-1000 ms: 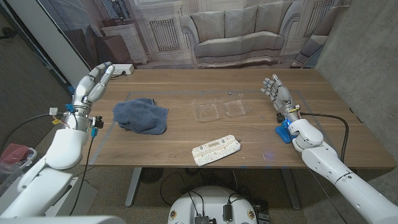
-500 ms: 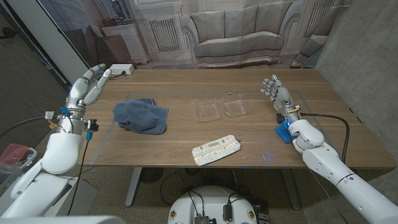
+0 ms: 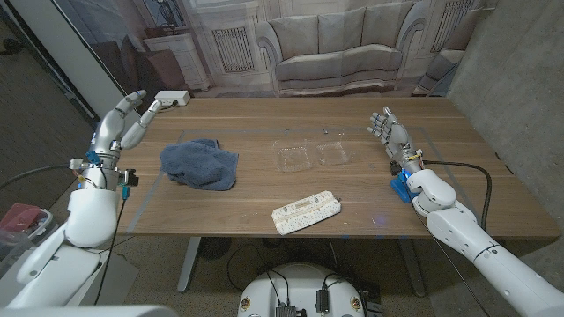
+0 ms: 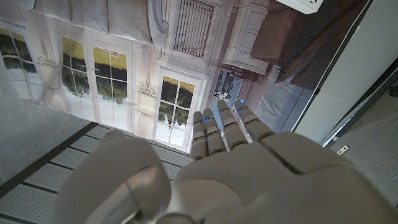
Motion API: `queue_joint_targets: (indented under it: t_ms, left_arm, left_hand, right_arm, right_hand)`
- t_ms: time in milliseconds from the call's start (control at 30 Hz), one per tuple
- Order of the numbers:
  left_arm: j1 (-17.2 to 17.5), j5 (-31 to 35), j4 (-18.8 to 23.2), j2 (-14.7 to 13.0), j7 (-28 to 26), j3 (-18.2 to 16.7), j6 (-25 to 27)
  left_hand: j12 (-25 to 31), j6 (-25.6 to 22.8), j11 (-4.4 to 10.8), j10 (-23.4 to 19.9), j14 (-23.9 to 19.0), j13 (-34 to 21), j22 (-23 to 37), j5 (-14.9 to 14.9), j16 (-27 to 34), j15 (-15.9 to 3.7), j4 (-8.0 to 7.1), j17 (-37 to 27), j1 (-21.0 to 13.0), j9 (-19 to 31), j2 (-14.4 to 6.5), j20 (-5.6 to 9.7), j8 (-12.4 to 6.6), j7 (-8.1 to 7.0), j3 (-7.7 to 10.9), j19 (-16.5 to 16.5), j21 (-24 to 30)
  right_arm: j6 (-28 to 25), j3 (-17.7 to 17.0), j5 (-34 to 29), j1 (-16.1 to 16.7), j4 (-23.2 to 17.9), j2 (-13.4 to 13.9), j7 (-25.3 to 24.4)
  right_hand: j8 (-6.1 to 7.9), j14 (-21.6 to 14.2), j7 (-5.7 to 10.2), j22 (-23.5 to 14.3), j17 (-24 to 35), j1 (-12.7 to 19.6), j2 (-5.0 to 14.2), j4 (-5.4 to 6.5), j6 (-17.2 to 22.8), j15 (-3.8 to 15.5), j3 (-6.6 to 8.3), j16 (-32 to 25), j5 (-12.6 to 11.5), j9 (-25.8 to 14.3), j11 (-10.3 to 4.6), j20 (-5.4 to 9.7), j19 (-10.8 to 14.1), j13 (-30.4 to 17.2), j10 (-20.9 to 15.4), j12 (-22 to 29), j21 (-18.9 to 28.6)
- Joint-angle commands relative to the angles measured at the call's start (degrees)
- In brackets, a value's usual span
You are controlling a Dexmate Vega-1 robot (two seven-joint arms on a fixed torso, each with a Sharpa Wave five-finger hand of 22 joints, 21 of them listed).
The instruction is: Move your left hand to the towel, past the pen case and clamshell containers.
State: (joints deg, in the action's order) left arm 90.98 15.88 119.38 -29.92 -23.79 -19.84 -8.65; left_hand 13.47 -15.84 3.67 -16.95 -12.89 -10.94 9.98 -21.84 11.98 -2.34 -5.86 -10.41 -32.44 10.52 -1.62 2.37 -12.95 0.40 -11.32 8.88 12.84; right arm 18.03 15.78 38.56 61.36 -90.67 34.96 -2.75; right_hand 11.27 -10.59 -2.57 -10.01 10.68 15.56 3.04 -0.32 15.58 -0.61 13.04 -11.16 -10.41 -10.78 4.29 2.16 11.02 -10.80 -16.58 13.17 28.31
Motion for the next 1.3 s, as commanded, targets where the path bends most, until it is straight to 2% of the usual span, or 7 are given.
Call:
queue_joint_targets:
  t_ms: [33, 233, 367, 700, 867, 1200, 1300]
  left_arm:
    - [-0.1, 8.3, 0.9, 0.7, -5.4, 1.4, 3.5]
    - [-0.2, 10.7, 0.8, 0.5, -6.9, 2.0, 5.2]
    - [0.0, 11.6, 1.1, -0.2, -7.0, 2.3, 6.2]
    - [1.5, 16.7, 5.4, -1.6, -5.1, 2.6, 14.4]
    - [2.1, 18.3, 7.5, -2.9, -2.5, 2.8, 18.1]
    - [0.7, 21.8, 9.4, -4.1, -1.1, 5.9, 24.7]
    - [-0.1, 24.4, 10.1, -4.8, -0.5, 7.9, 28.5]
  left_hand:
    - [0.0, -1.6, 0.73, -1.5, -1.5, -0.1, 0.3, -0.6, 0.0, -2.03, 0.18, -0.1, -0.6, 0.2, 0.2, 2.38, -0.45, -0.37, -0.62, 1.0, 0.0]
    - [0.0, -2.4, 0.81, -2.1, -1.9, -0.1, 0.3, -0.9, 0.1, -2.24, 0.21, -0.1, -0.7, 0.2, 0.2, 2.53, -0.6, -0.58, -0.78, 1.6, 0.1]
    - [0.0, -2.6, 1.4, -2.4, -2.1, -0.1, 0.3, -1.1, 0.0, -2.32, 0.23, -0.2, -0.8, 0.2, 0.2, 2.62, -0.56, -0.8, -0.9, 1.8, 0.1]
    - [-0.2, -3.3, 1.42, -2.7, -2.4, -0.1, 0.3, -1.5, 0.0, -2.6, 0.28, -0.2, -1.1, 0.2, 0.0, 2.48, -0.6, -0.98, -1.01, 2.0, 0.0]
    - [-0.4, -3.1, 1.61, -2.4, -2.2, -0.1, 0.3, -1.7, -0.2, -2.58, 0.3, -0.2, -1.3, 0.2, -0.2, 2.31, -0.38, -1.16, -1.09, 1.9, -0.2]
    - [-0.7, -2.8, 1.52, -2.2, -2.0, -0.1, 0.3, -2.0, -0.5, -2.88, 0.32, -0.2, -1.5, 0.2, -0.3, 2.18, -0.06, -1.32, -1.2, 1.6, -0.4]
    - [-0.8, -2.8, 1.7, -2.1, -1.7, -0.1, 0.3, -2.1, -0.6, -2.79, 0.33, -0.2, -1.6, 0.2, -0.4, 2.22, -0.02, -1.33, -1.22, 1.1, -0.6]
  right_arm:
    - [0.9, 0.0, 0.0, 0.1, 0.5, -0.1, 0.3]
    - [0.4, 0.1, -0.4, 0.0, -0.1, 0.2, 0.0]
    - [-0.2, 0.1, -0.4, -0.1, -0.5, 0.4, -0.3]
    - [0.4, 0.0, 0.0, -0.5, 0.5, 0.3, 0.7]
    - [0.0, 0.0, 0.1, -0.7, 0.7, 0.9, 1.4]
    - [0.2, -1.5, 0.8, 0.4, -0.3, 2.3, 1.8]
    - [0.3, -2.3, 1.7, 1.0, -0.7, 2.9, 2.3]
  right_hand:
    - [0.42, -0.5, -0.09, -0.1, 0.1, -0.1, -0.1, 0.12, 0.5, 0.13, -0.3, -0.3, -0.3, -0.3, 0.05, 1.6, 0.4, -0.2, -0.5, 0.2, -0.4]
    - [0.42, -0.6, -0.12, -0.1, 0.1, -0.1, -0.08, 0.12, 0.6, 0.13, -0.34, -0.3, -0.3, -0.3, 0.09, 1.6, 0.4, -0.2, -0.5, 0.2, -0.6]
    - [0.4, -0.7, -0.1, -0.1, 0.1, -0.1, -0.06, 0.11, 0.6, 0.19, -0.35, -0.3, -0.3, -0.3, 0.16, 1.59, 0.5, -0.2, -0.6, 0.3, -0.6]
    - [0.29, -0.5, -0.14, -0.1, 0.1, -0.1, 0.03, 0.05, 0.4, 0.18, -0.33, -0.2, -0.3, -0.3, 0.09, 1.63, 0.6, -0.2, -0.3, 0.1, -0.8]
    - [0.27, -0.6, -0.17, -0.1, 0.1, 0.0, 0.09, 0.02, 0.4, 0.29, -0.32, -0.2, -0.3, -0.3, 0.08, 1.69, 0.8, -0.2, -0.4, 0.1, -0.9]
    - [0.2, -0.7, -0.21, -0.1, 0.1, 0.1, 0.19, -0.06, 0.3, 0.24, -0.3, -0.2, -0.3, -0.3, -0.08, 1.6, 1.1, -0.2, -0.3, 0.1, -1.1]
    - [0.2, -0.7, -0.22, -0.1, 0.1, 0.1, 0.21, -0.08, 0.3, 0.2, -0.3, -0.2, -0.3, -0.3, -0.17, 1.59, 1.2, -0.2, -0.3, 0.0, -1.2]
